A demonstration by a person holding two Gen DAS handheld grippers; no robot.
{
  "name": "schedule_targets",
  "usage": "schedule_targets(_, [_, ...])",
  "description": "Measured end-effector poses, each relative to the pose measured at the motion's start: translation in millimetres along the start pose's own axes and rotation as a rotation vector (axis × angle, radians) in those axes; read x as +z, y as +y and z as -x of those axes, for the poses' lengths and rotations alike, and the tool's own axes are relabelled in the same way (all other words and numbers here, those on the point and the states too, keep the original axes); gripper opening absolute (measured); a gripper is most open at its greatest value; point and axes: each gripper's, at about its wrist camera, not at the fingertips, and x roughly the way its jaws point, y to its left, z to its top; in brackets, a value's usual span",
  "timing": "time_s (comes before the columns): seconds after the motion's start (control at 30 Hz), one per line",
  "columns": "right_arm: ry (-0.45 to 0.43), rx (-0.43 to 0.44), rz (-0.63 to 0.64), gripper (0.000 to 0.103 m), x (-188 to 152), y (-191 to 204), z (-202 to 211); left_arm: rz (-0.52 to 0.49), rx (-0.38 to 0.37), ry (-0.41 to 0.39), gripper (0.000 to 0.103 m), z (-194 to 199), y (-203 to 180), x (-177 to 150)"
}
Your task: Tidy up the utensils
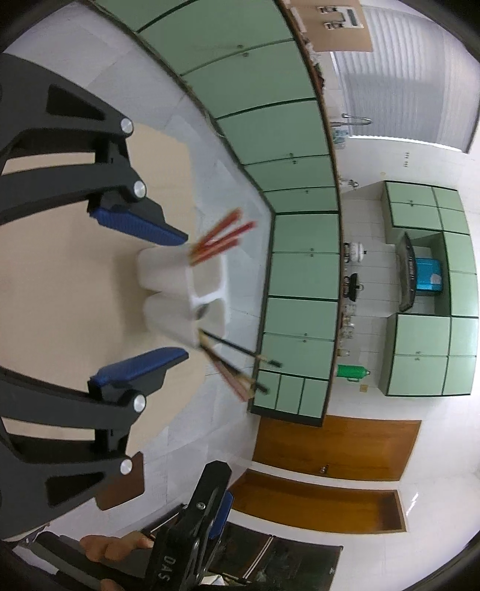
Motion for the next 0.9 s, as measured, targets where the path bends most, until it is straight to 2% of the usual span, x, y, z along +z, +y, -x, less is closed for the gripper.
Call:
schedule_targets(0.13, [0.026,0.007,0.002,0.097,-18.9,7.8,8.7,0.01,-0.015,0.039,0.063,6.2,0.2,-23.5])
schedule_targets(0.4, [0.07,-0.003,0.028,0.097,-49.9,17.2,21.8,0.042,0.011,0.078,0.076,22.1,8.1,-54.1])
schedule_targets(0.57, [0.073,0.012,0.037,0.097,-56.3,25.8,29.5,0.05,0.028,0.06,0.081,36.8,9.2,-53.3])
schedule_targets(0.9, [0.024,0.031,0.069,0.097,-44.2,39.3,42.1,0.033,0.049,-0.01,0.086,62.4,6.8,-42.0])
